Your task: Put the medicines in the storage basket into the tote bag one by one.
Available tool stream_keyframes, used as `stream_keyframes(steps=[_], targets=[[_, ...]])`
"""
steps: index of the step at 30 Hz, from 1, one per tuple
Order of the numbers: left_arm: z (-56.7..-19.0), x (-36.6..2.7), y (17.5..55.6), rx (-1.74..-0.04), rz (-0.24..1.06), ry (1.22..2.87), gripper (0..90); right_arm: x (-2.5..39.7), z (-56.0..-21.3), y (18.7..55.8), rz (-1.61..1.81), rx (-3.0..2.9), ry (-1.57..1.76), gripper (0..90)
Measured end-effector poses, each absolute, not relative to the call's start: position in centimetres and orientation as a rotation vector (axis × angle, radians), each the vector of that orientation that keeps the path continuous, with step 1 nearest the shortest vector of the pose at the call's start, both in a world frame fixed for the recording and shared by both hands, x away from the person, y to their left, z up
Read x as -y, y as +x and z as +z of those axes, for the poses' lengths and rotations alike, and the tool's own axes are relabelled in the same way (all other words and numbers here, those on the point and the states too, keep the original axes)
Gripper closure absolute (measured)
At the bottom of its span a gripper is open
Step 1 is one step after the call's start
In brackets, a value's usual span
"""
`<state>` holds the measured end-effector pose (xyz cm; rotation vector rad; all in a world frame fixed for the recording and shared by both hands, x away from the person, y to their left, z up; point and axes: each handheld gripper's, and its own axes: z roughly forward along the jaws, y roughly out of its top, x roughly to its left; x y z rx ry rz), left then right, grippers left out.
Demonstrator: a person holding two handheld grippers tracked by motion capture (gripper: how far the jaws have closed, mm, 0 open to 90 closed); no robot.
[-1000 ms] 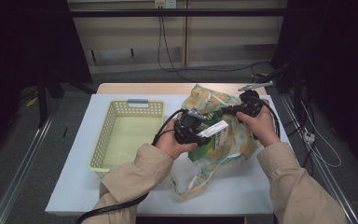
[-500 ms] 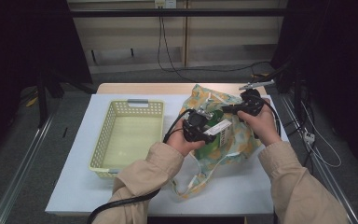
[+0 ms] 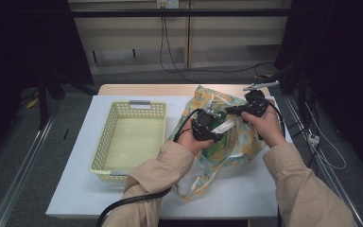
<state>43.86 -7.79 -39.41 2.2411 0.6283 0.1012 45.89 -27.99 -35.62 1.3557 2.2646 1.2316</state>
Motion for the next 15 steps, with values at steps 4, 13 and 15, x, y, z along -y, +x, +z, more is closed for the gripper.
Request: stream_keyframes(steps=[4,13,15], targets=[[-39.6,8.2,43.8,-0.623,0.116,2.228,62.0,28.0,-35.7,45.9,1.234,-2.266,1.358,89.1],[-39.1,6.7,43.0,-0.608,0.091,2.277,33.7,28.0,-35.8,45.9,1.235,-2.268,1.357,89.0],[-38.9,6.0,42.7,-0.596,0.083,2.29,34.5,28.0,-35.9,45.9,1.234,-2.268,1.356,88.9]])
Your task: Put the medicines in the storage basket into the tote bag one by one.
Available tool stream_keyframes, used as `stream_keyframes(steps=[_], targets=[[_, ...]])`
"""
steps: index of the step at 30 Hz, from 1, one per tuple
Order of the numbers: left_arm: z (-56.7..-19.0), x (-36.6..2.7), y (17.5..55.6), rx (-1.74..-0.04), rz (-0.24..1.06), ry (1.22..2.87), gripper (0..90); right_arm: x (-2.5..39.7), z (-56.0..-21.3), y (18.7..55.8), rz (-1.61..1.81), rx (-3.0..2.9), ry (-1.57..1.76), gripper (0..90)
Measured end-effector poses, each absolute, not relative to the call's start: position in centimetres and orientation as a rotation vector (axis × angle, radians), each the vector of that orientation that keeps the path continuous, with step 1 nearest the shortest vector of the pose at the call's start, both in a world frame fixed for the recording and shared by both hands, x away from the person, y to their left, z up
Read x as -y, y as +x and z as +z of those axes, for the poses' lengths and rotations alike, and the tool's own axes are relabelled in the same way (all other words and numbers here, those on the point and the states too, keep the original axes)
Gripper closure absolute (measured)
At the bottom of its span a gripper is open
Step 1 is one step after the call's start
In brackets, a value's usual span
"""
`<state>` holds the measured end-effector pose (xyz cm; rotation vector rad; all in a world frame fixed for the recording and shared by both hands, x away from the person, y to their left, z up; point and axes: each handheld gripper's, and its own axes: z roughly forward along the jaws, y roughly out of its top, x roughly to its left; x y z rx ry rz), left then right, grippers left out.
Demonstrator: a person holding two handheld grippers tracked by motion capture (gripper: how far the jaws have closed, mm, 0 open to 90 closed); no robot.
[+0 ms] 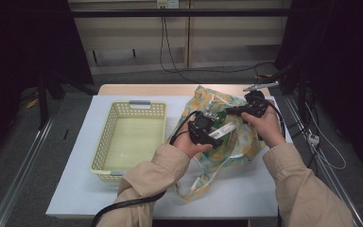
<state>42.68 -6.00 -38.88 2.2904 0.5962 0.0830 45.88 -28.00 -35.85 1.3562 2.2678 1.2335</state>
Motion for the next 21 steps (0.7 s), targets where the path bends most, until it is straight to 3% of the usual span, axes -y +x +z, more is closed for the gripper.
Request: stream_keyframes(steps=[2,5,21], targets=[[-38.8,5.4,42.3,-0.585,0.071,2.314,38.7,28.0,-35.9,45.8,1.236,-2.266,1.358,88.9],[-38.8,4.8,42.1,-0.591,0.059,2.338,59.8,28.1,-36.0,45.8,1.233,-2.265,1.363,89.0],[-40.0,9.5,44.1,-0.65,0.101,2.175,61.3,28.0,-35.9,45.8,1.233,-2.271,1.362,89.0]])
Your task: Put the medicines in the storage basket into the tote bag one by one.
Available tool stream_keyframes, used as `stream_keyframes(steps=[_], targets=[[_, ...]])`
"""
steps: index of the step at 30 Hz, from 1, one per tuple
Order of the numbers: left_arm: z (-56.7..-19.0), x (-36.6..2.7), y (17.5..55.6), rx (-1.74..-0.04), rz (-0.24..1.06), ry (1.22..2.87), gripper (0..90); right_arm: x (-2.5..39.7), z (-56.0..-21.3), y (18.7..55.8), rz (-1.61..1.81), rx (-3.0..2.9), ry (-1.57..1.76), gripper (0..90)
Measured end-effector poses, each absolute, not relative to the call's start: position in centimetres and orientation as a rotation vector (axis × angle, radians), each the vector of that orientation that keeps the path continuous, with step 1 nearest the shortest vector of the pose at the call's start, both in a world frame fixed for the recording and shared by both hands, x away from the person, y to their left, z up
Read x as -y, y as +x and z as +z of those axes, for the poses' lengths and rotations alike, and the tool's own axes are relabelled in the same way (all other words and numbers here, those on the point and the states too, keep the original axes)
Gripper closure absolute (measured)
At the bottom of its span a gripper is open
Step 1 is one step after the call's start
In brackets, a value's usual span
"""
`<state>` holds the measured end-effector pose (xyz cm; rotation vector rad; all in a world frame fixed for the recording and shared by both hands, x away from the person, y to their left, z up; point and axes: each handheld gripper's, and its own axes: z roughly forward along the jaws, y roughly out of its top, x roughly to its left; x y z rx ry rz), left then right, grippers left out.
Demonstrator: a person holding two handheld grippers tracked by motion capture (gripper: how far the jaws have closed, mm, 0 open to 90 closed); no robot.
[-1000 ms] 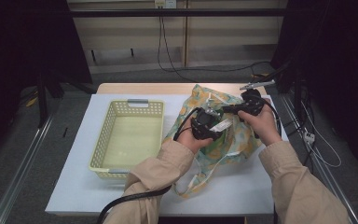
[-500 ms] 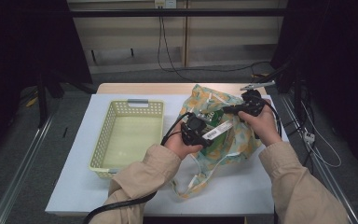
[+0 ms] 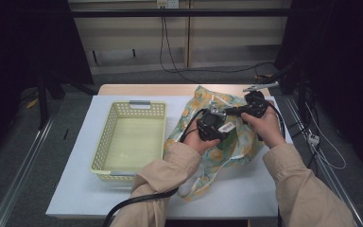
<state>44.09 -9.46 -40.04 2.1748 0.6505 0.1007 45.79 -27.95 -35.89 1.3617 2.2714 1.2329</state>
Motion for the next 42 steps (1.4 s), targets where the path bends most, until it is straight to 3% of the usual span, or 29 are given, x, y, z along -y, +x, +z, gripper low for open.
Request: stream_keyframes(steps=[3,7,15,42], targets=[[-40.2,9.4,44.0,-0.655,0.085,2.168,58.8,28.0,-35.9,45.8,1.236,-2.269,1.361,88.9],[-39.8,8.5,43.7,-0.698,0.087,2.184,31.1,27.9,-35.9,45.7,1.231,-2.271,1.355,89.0],[-39.1,5.5,41.9,-0.676,0.078,2.195,19.2,27.6,-36.3,45.7,1.216,-2.275,1.355,89.0],[-40.3,1.2,36.7,-0.571,-0.082,2.186,9.5,27.1,-37.2,45.9,1.186,-2.289,1.377,89.0]])
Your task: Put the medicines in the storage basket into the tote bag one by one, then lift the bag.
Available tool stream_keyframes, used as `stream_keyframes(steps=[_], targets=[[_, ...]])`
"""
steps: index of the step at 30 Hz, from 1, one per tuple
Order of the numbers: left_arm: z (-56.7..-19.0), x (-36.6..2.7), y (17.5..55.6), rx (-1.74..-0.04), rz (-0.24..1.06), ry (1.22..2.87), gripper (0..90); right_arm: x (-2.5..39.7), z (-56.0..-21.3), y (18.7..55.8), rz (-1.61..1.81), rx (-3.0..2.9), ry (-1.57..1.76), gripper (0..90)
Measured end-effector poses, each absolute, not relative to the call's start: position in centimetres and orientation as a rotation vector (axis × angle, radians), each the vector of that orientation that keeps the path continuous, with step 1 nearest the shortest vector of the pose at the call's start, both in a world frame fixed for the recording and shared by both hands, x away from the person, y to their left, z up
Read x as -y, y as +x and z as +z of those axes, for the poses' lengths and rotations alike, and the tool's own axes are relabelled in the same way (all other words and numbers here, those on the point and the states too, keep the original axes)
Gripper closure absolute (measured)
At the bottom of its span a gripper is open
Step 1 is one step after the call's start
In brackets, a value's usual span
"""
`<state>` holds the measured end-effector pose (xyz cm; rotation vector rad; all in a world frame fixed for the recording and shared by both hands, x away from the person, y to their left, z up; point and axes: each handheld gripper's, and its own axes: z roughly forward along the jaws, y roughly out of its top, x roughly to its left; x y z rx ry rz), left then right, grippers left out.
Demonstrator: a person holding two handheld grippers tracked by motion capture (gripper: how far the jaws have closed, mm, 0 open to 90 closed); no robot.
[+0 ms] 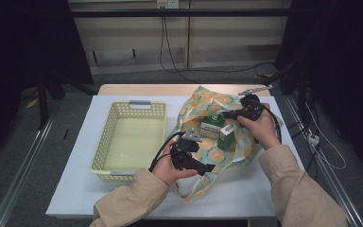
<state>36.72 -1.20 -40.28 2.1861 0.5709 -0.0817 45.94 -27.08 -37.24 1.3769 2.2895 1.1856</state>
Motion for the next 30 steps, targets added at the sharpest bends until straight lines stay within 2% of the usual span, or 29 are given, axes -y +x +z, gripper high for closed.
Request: stream_keyframes(steps=[11,14,17,20,21,22,23,24,25,26,29,30], targets=[[-41.6,1.8,34.4,-0.494,-0.124,2.218,7.3,27.0,-37.2,46.1,1.185,-2.287,1.376,89.0],[-42.5,2.3,34.0,-0.497,-0.128,2.245,8.3,27.0,-37.1,46.0,1.182,-2.286,1.374,88.9],[-43.3,2.7,33.8,-0.516,-0.101,2.27,13.5,27.0,-37.1,46.0,1.185,-2.281,1.377,88.9],[-43.9,2.9,33.8,-0.526,-0.049,2.328,26.4,27.1,-36.9,46.0,1.188,-2.282,1.378,89.0],[-44.1,3.0,33.7,-0.559,-0.011,2.334,34.4,27.2,-36.8,46.0,1.19,-2.282,1.38,89.0],[-44.3,2.9,33.9,-0.532,-0.035,2.349,45.9,27.2,-36.8,46.1,1.194,-2.278,1.377,89.0],[-44.3,3.0,33.9,-0.52,-0.031,2.369,63.1,27.3,-36.7,46.1,1.197,-2.276,1.378,89.0],[-44.2,3.0,33.9,-0.558,0.003,2.379,74.3,27.4,-36.6,46.0,1.202,-2.272,1.376,88.9],[-44.1,2.9,34.2,-0.551,-0.04,2.359,86.1,27.4,-36.5,45.9,1.204,-2.272,1.378,89.0],[-43.6,2.8,34.5,-0.569,-0.028,2.359,89.1,27.5,-36.5,45.8,1.203,-2.272,1.376,88.9],[-40.9,2.0,35.7,-0.611,0.075,2.322,90.0,27.8,-35.9,45.6,1.214,-2.262,1.371,89.0],[-39.9,1.7,36.2,-0.619,0.065,2.271,90.0,28.0,-35.6,45.5,1.218,-2.259,1.366,88.9]])
